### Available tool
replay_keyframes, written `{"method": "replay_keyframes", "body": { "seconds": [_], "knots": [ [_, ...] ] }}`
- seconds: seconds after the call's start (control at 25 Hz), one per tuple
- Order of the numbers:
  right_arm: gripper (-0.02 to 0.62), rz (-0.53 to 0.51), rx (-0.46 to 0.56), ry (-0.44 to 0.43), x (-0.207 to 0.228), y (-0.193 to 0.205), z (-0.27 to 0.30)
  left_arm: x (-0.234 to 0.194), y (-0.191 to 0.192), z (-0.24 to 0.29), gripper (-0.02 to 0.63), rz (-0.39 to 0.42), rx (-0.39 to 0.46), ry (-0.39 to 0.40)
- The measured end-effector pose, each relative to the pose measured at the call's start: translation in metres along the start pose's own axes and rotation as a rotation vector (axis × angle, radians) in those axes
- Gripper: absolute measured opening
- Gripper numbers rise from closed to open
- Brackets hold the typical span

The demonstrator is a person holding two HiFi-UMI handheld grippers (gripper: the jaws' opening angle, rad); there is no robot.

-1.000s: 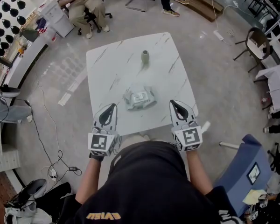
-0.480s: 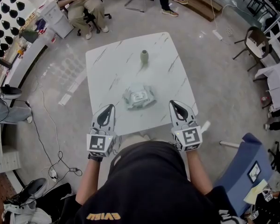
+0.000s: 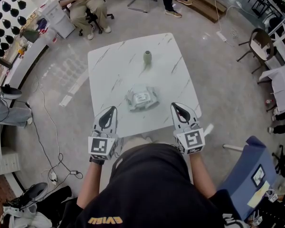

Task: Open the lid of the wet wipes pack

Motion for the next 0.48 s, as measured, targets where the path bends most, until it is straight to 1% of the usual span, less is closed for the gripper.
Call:
{"method": "replay_keyframes", "body": {
  "seconds": [0.48],
  "knots": [
    [0.002,-0.017,-0.001,0.005,-0.0025,0.0007,-0.0037,0.0036,0.0016,-0.0015,0.017,0.009,-0.008,0.011]
  ]
}}
Point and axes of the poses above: the fingertips, and each gripper's own axes: z forward along the fingers, x to its right, y out of its underside, the point moved 2 cm from there along -z, backward along the fingers, and after that the axes turned 11 degrees about -z, right-handed, at the moved point
